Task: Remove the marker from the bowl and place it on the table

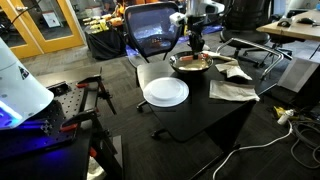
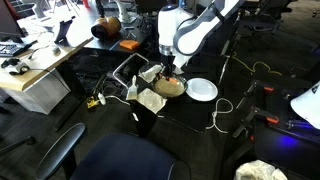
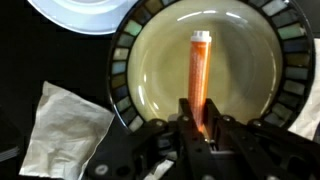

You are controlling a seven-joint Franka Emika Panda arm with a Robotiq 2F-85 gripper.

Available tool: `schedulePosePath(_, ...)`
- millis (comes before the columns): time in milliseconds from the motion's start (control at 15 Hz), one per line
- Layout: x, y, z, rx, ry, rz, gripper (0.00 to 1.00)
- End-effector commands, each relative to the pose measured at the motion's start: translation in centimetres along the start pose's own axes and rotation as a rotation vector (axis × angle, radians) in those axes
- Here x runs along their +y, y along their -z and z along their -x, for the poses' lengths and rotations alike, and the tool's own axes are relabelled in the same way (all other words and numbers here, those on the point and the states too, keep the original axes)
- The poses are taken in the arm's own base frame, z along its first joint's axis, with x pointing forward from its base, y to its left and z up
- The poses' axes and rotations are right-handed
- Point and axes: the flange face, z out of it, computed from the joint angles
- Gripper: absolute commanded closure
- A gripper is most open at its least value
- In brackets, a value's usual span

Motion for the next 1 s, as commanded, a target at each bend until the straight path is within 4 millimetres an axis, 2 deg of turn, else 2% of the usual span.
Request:
schedulePosePath(0,1.9,5.5,2.3,0.005,0.037,-0.027,0.95)
schedulePosePath(267,6.3,9.4,3.2,0.044,0.062,0.015,0.95)
schedulePosePath(467,10.7,10.8,3.5,0.041,0.086,0.049,0.95)
schedulePosePath(733,15.6,10.6,3.3,0.003,0.1,0.095,0.95)
schedulePosePath(933,18.1,8.7,2.7,-0.011,0.099,0.136,0.95)
